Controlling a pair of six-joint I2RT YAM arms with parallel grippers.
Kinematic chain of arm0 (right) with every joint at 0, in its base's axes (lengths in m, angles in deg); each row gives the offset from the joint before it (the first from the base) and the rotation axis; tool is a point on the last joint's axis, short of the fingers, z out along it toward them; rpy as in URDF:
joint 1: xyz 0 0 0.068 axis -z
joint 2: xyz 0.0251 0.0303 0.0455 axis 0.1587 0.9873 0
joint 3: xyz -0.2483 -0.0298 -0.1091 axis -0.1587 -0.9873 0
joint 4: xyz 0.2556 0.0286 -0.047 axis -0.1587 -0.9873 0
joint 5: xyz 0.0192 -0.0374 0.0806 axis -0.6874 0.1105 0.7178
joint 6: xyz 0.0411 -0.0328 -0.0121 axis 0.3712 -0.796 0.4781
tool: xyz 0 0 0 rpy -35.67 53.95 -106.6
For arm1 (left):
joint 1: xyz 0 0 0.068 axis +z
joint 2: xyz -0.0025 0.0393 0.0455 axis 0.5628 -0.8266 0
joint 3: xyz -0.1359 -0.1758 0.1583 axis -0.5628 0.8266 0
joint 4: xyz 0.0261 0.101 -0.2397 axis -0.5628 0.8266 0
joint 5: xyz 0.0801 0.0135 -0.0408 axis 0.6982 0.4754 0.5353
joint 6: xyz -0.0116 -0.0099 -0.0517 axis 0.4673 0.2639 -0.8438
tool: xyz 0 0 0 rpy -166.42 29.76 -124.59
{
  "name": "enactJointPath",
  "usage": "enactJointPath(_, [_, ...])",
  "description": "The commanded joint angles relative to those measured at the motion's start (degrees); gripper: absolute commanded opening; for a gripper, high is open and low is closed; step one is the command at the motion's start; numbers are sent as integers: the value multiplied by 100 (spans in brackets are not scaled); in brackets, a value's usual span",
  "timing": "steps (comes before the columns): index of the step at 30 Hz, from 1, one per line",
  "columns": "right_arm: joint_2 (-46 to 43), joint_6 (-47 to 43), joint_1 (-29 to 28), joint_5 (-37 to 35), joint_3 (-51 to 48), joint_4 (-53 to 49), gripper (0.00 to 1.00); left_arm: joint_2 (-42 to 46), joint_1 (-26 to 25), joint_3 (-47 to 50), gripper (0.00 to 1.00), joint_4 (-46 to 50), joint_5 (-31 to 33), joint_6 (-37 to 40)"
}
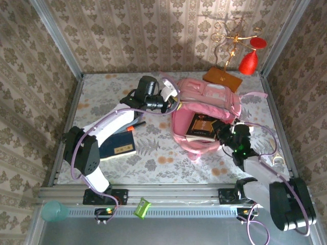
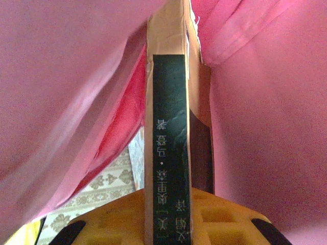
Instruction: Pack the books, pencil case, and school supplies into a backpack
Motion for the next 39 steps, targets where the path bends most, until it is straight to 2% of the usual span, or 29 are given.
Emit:
enactJointPath(1, [535,-100,1,-520,528,1513,0,302,-19,-108,0,-160,-159,-117])
enactJointPath(5, [1321,-150,-272,-1058,699,2471,0,334,-40,-125,0,-168,-197,-184])
enactJointPath(10, [1656,-535,-716,-2077,932,2680,0,323,-126,-177,0,-186,-255,-261])
enactJointPath(20, [2908,-277,-862,-2640,1434,3562,1,284,-196,-187,0,-131,-195,-303])
enactJointPath(22, [3002,-352,-889,-2846,1547,3077,3,262,-200,-187,0,-116,-170,-295])
enactJointPath(24, [2895,-361,-899,-3128,1649,1963,13,228,-197,-187,0,-115,-168,-304])
enactJointPath(26, [2783,-588,-921,-3341,1710,1196,18,212,-205,-154,0,-139,-160,-316])
enactJointPath(28, [2594,-874,-921,-3415,1754,567,27,226,-201,-117,0,-159,-112,-320])
enactJointPath(31, [2128,-1361,-916,-3327,1827,-465,42,269,-187,-104,0,-15,26,-230])
enactJointPath(35, [1301,-1946,-878,-3037,1599,-1384,56,479,-74,125,0,-53,250,-259])
enactJointPath(39, [113,-2566,-821,-2701,1389,-2745,62,728,105,468,0,-12,566,-215])
